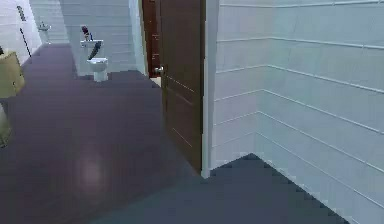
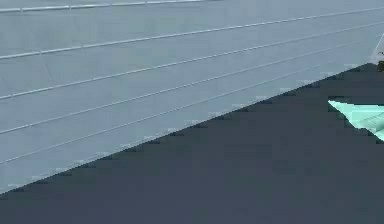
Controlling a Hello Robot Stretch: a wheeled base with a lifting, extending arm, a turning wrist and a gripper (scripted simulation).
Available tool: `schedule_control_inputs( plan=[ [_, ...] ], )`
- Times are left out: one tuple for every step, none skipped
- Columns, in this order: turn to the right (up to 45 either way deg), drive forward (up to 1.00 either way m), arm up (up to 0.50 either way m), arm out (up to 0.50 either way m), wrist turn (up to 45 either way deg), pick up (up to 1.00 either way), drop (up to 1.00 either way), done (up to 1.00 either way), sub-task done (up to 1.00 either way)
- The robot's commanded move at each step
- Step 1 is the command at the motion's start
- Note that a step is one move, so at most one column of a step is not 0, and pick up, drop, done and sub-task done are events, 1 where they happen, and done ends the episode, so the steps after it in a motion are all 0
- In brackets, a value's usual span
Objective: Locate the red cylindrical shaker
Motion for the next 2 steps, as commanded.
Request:
schedule_control_inputs(
  plan=[
    [-27.0, 0.0, 0.0, 0.0, 0.0, 0.0, 0.0, 0.0, 0.0],
    [0.0, 1.0, 0.0, 0.0, 0.0, 0.0, 0.0, 0.0, 0.0]
  ],
)
